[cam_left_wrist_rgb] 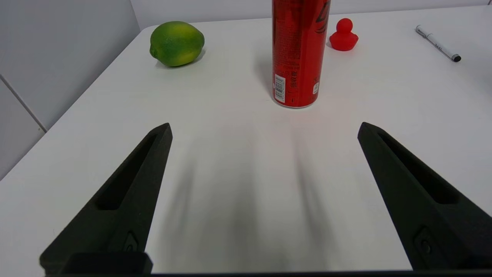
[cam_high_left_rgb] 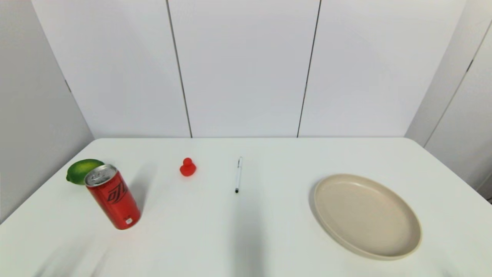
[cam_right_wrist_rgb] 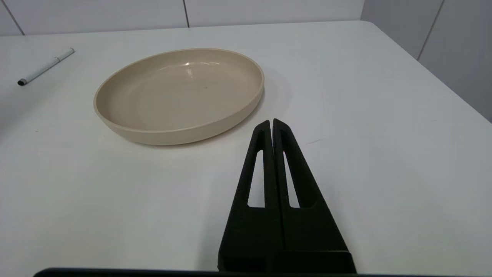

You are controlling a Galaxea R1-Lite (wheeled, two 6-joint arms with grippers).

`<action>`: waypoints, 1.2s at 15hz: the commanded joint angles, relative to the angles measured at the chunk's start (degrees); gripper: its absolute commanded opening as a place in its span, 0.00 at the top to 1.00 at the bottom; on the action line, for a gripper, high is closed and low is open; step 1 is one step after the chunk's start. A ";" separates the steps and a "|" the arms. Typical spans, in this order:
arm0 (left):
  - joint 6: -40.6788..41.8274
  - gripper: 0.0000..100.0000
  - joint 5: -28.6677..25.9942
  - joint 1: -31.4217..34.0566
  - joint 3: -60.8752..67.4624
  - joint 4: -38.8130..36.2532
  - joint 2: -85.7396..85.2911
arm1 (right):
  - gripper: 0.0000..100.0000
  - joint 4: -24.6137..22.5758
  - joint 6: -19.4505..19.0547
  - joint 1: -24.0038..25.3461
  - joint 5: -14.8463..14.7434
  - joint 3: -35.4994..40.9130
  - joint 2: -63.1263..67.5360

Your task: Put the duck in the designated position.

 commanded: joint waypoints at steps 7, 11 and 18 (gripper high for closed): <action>0.04 0.00 -0.02 0.02 0.00 0.00 -0.01 | 1.00 -0.01 0.00 0.02 -0.02 0.00 0.00; 0.04 0.00 -0.02 0.02 0.00 0.00 -0.01 | 1.00 -0.01 0.00 0.02 -0.02 0.00 0.00; 0.04 0.00 -0.02 0.02 0.00 0.00 -0.01 | 1.00 -0.01 0.00 0.02 -0.02 0.00 0.00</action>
